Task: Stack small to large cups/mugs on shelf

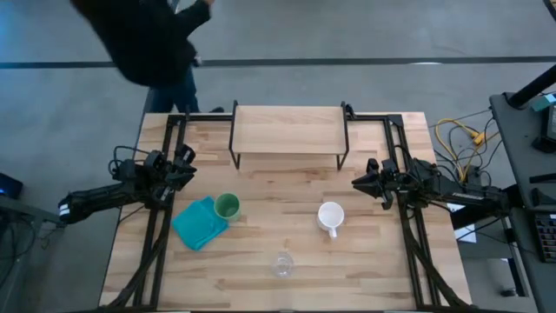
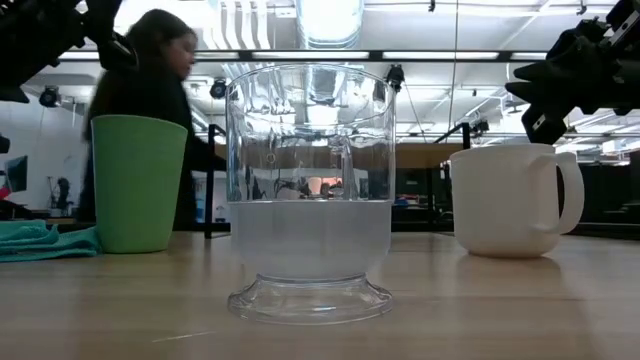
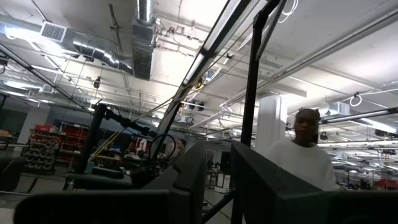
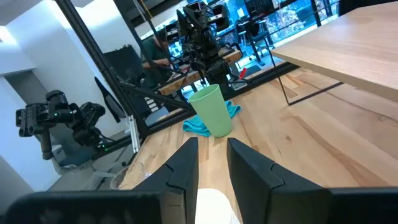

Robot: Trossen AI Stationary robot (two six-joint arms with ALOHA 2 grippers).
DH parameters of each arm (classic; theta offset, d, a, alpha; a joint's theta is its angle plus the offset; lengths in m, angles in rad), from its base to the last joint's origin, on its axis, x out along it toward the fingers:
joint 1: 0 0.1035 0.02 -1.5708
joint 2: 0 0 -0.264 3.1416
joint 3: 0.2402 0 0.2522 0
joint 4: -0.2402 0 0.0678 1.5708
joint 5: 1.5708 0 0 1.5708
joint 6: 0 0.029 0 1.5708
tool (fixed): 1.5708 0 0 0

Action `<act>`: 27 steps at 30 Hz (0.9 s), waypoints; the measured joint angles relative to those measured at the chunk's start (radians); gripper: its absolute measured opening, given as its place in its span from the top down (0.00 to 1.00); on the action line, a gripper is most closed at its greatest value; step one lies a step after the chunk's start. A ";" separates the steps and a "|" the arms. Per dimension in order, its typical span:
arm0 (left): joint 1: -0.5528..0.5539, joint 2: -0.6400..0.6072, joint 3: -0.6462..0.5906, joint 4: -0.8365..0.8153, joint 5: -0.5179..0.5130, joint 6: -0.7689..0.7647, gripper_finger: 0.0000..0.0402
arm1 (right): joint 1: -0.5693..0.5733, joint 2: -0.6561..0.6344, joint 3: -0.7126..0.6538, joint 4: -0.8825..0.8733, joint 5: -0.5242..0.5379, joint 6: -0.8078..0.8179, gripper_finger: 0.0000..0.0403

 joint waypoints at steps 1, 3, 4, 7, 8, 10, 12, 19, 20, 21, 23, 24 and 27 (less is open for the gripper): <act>0.000 0.000 0.000 0.000 0.000 0.000 0.84 | 0.000 0.000 0.000 0.000 0.000 0.000 0.80; 0.000 0.000 0.000 0.000 0.000 0.000 0.84 | 0.000 0.000 0.000 0.000 0.000 0.000 0.80; 0.000 0.000 0.000 0.000 0.000 0.000 0.84 | 0.000 0.000 0.000 0.000 0.000 0.000 0.80; 0.000 0.000 0.000 0.000 0.000 0.000 0.84 | 0.000 0.000 0.000 0.000 0.000 0.000 0.80; 0.000 0.000 0.000 0.000 0.000 0.000 0.84 | 0.000 0.000 0.000 0.000 0.000 0.000 0.80; 0.000 0.000 0.000 0.000 0.000 0.000 0.84 | 0.000 0.000 0.000 0.000 0.000 0.000 0.80; 0.000 0.000 0.000 0.000 0.000 0.000 0.84 | 0.000 0.000 0.000 0.000 0.000 0.000 0.80; 0.000 0.000 0.000 0.000 0.000 0.000 0.84 | 0.000 0.000 0.000 0.001 0.000 0.000 0.80; -0.001 0.000 0.000 0.000 0.000 0.000 0.84 | 0.000 0.000 0.000 0.001 0.000 0.000 0.80; -0.001 0.000 0.000 0.000 0.000 0.000 0.84 | 0.000 0.000 0.000 0.001 0.000 0.002 0.80; -0.001 0.000 0.000 0.000 0.000 0.000 0.84 | 0.000 0.000 0.000 0.000 -0.006 0.025 0.80; -0.001 0.000 0.000 0.000 0.000 0.000 0.84 | 0.000 0.000 0.000 0.000 -0.016 0.060 0.80; -0.001 0.000 0.000 0.000 0.000 0.000 0.84 | 0.001 0.000 0.000 0.031 -0.032 0.150 0.80</act>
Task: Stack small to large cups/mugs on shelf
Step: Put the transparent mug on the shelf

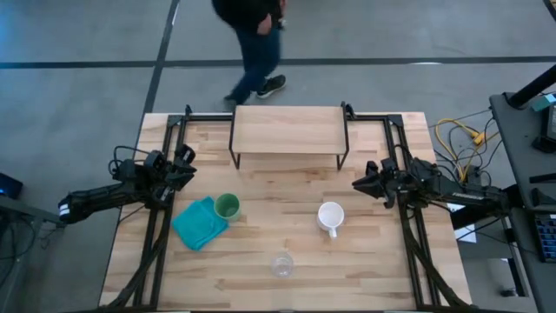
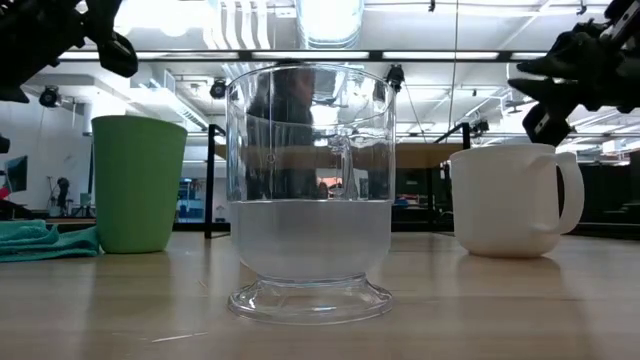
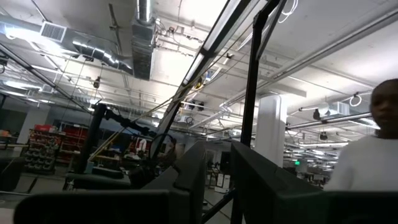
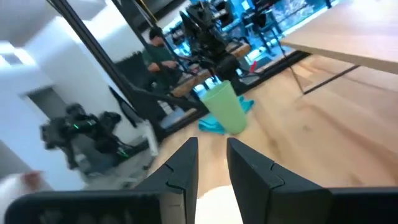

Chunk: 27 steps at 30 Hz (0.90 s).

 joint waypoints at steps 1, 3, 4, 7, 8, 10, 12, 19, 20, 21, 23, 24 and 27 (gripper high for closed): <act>0.000 0.000 0.000 0.000 0.000 0.000 0.84 | 0.000 0.000 0.000 0.031 -0.011 0.033 0.80; 0.000 0.000 0.000 0.000 0.000 0.000 0.84 | 0.003 0.000 0.006 0.113 -0.040 0.087 0.80; 0.000 0.000 0.000 0.000 0.000 0.000 0.84 | 0.008 0.000 0.020 0.142 -0.048 0.090 0.80; 0.000 0.000 0.000 0.000 0.000 0.000 0.84 | 0.024 0.002 0.099 0.141 -0.050 0.029 0.80; 0.000 0.000 0.000 0.000 0.000 0.000 0.84 | 0.027 0.011 0.132 0.116 -0.049 0.003 0.80; 0.000 0.000 0.000 0.000 0.000 0.000 0.84 | 0.029 0.041 0.211 0.032 -0.028 -0.033 0.80; 0.000 0.000 0.000 0.000 0.000 0.000 0.84 | 0.029 0.087 0.297 -0.070 0.011 -0.072 0.80; 0.000 0.000 0.000 0.016 -0.005 0.029 0.84 | 0.029 0.357 0.577 -0.273 0.055 -0.158 0.80; 0.000 0.000 0.000 0.037 -0.005 0.024 0.84 | 0.029 0.398 0.612 -0.281 0.055 -0.159 0.80; 0.000 0.000 0.000 0.063 -0.005 0.019 0.84 | 0.029 0.440 0.649 -0.287 0.054 -0.165 0.80; 0.000 0.000 0.000 0.124 -0.006 -0.005 0.84 | 0.029 0.517 0.720 -0.312 0.054 -0.199 0.80; 0.000 0.000 0.000 0.161 -0.006 -0.021 0.84 | 0.029 0.553 0.754 -0.325 0.054 -0.224 0.80; 0.000 0.000 0.000 0.291 -0.006 -0.035 0.84 | 0.029 0.655 0.855 -0.364 0.051 -0.283 0.80</act>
